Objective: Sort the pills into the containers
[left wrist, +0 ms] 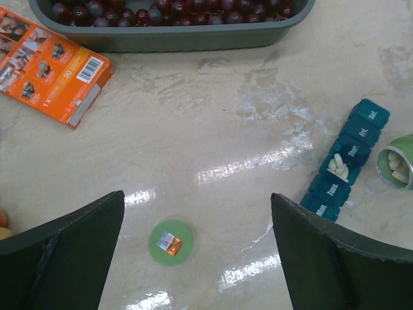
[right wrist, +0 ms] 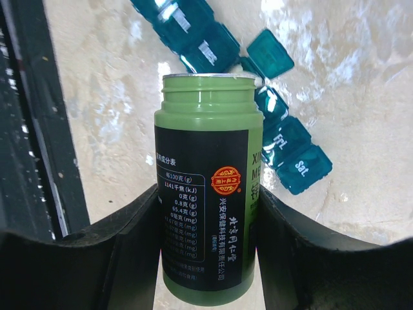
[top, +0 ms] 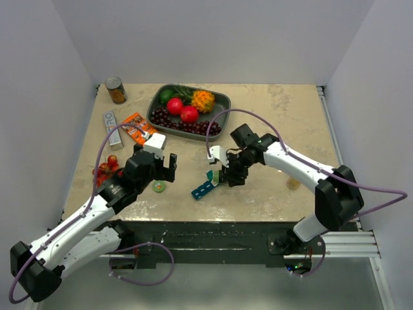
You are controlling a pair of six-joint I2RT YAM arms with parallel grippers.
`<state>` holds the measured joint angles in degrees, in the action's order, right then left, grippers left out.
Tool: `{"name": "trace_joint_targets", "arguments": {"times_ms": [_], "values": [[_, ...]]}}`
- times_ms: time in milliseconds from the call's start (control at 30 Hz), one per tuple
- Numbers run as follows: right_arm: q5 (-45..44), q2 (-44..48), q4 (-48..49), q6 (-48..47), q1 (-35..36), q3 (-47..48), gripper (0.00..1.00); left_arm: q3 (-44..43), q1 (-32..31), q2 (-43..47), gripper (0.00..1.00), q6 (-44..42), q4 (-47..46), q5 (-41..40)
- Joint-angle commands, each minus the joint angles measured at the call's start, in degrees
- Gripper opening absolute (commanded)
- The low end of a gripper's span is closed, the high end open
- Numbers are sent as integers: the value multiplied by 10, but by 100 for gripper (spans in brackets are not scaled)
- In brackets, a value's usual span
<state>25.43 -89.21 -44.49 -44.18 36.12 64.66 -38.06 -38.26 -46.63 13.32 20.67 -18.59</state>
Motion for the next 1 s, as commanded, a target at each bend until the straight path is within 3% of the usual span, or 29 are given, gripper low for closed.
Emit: {"name": "trace_joint_targets", "arguments": {"times_ms": [0, 367, 533, 767, 967], "values": [[72, 67, 34, -13, -6, -13, 0, 11, 3, 29, 100, 72, -9, 33], [236, 172, 122, 14, -13, -30, 0, 44, 25, 55, 100, 251, 25, 58], [304, 210, 205, 80, -15, -44, 0, 40, 53, 34, 100, 276, 51, 81], [326, 286, 310, 153, -50, -103, 0, 40, 85, -33, 100, 297, 72, 103], [331, 349, 300, 128, -97, -166, 0, 30, 86, -130, 99, 289, 95, 76]]}}
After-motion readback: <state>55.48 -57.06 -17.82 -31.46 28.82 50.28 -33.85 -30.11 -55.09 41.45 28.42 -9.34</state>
